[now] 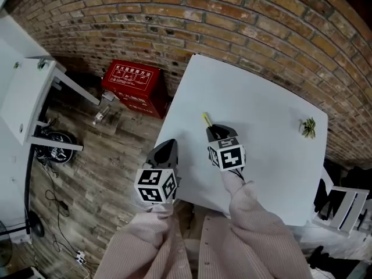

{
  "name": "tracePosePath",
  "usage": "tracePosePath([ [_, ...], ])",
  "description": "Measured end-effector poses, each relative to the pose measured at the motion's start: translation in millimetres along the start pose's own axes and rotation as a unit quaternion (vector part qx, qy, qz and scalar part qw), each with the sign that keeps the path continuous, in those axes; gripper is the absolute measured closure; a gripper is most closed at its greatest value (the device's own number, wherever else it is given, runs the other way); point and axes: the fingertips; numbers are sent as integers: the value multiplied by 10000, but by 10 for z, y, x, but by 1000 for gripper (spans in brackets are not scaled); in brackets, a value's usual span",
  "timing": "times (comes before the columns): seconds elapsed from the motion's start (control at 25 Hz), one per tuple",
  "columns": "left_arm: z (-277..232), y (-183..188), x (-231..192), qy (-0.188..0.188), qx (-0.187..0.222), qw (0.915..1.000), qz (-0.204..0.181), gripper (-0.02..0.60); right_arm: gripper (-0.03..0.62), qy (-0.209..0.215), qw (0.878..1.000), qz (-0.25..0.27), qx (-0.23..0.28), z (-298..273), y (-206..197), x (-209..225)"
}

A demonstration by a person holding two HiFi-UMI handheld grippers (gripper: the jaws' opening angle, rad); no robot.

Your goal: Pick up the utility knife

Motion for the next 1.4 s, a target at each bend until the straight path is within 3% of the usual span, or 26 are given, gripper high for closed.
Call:
tracePosePath([
  [0.56,423,343,393,-303,488,9979,-283,589,526,603,9893,-313,1289,802,322,-287],
  [0.96,701,589,508,-310,918,9944,-434,589,526,901,9667,-201,2386,1390,481,-369],
  [1.4,1030,851,605,-292,1497,9862,-643,589,526,1013,9460,139,3078,1884,653,-461],
])
Point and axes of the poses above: the fingertips, and each gripper's own axes: z backward along the fingers, x to its right, y out of its top, and after that the axes turned 14 degrees about y, right-handed
